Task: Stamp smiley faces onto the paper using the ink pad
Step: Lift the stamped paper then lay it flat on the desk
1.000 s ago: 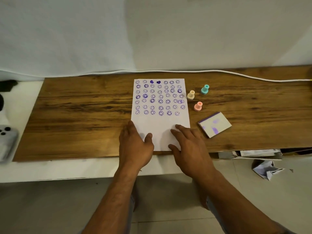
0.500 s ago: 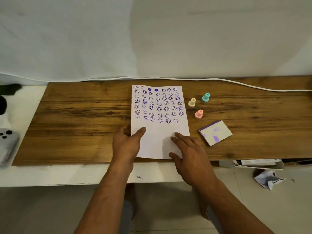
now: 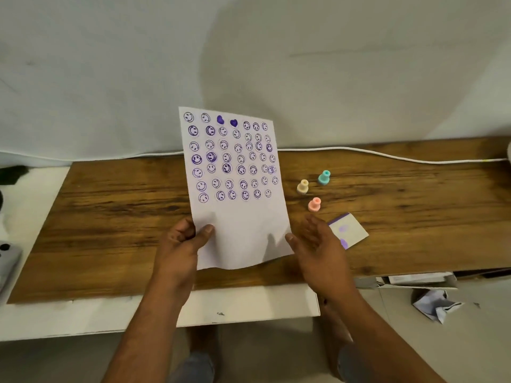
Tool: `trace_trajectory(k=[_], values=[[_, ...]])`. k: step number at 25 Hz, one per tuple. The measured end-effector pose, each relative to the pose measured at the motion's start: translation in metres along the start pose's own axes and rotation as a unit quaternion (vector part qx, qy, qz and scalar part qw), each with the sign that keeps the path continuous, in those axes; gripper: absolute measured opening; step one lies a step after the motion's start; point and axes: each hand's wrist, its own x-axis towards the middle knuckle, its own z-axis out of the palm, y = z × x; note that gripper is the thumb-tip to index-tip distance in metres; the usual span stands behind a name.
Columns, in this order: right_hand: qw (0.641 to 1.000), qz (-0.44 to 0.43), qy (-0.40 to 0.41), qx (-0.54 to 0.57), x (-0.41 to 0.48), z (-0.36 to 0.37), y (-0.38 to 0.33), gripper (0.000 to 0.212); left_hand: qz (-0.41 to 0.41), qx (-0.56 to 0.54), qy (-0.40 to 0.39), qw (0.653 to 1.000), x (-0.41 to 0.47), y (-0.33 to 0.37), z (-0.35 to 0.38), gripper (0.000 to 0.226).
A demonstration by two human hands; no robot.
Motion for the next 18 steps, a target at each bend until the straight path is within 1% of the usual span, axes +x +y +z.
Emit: trace_trajectory(k=[1,3,4,5,6,8,10,13,15,18], values=[[0.998,0.016,-0.02,0.053,0.001,-0.004,-0.003,0.058,-0.005,-0.029,-0.027,0.999,0.0,-0.001,-0.001,0.028],[0.989,0.031,-0.039,0.139,0.004,-0.009,-0.005,0.036,-0.024,-0.055,-0.06,0.996,-0.001,-0.002,-0.001,0.03],[0.983,0.033,-0.039,0.174,0.005,-0.011,-0.005,0.028,-0.035,-0.047,-0.058,0.997,-0.001,-0.002,0.0,0.029],[0.979,0.035,-0.035,0.199,0.006,-0.011,-0.004,0.026,-0.042,-0.023,-0.041,0.998,-0.001,-0.003,0.001,0.027],[0.975,0.04,-0.024,0.217,0.008,-0.012,-0.002,0.028,-0.046,0.014,-0.014,0.999,-0.001,-0.004,0.002,0.024],[0.975,0.045,0.007,0.218,0.01,-0.013,-0.001,0.033,-0.04,0.101,0.034,0.993,0.0,-0.009,0.0,0.02],[0.982,0.035,0.03,0.183,0.013,-0.013,0.003,0.035,-0.041,0.146,0.054,0.987,0.001,-0.014,0.0,0.023],[0.987,0.026,0.059,0.149,0.015,-0.015,0.007,0.027,-0.035,0.152,0.06,0.986,0.003,-0.017,0.003,0.027],[0.987,0.015,0.068,0.147,0.015,-0.017,0.007,0.029,-0.039,0.132,0.058,0.989,0.004,-0.017,0.003,0.026],[0.99,0.037,0.069,0.121,0.018,-0.016,0.009,0.023,-0.066,0.178,0.052,0.98,0.002,-0.021,0.002,0.026]])
